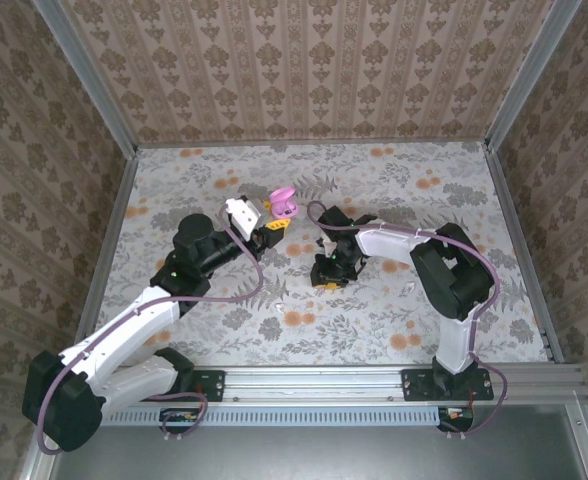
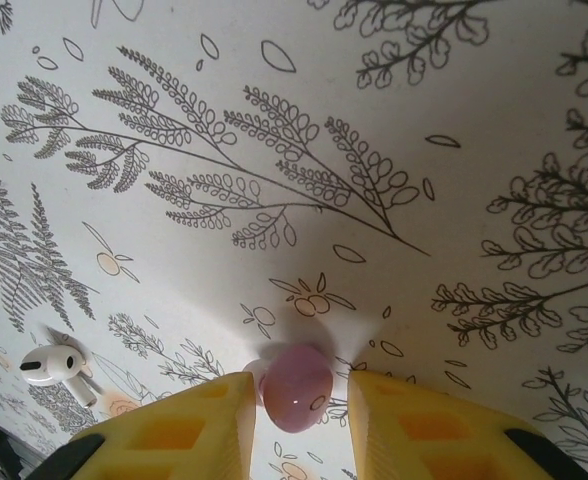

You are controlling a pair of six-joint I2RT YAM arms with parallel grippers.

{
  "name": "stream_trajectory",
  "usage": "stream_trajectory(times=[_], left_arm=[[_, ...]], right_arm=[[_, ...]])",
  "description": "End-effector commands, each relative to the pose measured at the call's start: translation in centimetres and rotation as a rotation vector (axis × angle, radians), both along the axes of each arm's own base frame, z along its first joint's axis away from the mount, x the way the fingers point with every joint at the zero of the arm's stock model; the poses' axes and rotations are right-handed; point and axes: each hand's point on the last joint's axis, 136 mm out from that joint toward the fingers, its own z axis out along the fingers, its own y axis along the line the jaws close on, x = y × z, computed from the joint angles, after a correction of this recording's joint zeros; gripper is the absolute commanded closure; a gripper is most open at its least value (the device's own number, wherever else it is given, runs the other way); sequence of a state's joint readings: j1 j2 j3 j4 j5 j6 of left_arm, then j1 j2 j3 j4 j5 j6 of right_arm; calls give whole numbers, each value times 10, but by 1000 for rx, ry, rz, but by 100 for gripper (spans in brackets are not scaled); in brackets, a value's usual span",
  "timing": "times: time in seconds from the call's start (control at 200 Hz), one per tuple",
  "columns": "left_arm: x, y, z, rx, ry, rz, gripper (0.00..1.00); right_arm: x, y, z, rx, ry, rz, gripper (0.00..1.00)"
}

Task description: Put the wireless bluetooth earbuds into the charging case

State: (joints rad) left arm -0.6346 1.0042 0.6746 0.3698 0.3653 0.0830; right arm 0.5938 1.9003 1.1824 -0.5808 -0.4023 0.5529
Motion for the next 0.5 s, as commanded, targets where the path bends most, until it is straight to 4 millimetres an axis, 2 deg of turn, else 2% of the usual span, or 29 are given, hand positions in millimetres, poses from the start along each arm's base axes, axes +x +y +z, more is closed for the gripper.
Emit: stream_trajectory(times=[0.0, 0.49], left_arm=[[-1, -1, 23, -36, -54, -3, 66], [-2, -1, 24, -34, -53, -3, 66]], right_arm=[[1, 1, -4, -25, 8, 22, 67], [5, 8, -6, -42, -3, 30, 68]])
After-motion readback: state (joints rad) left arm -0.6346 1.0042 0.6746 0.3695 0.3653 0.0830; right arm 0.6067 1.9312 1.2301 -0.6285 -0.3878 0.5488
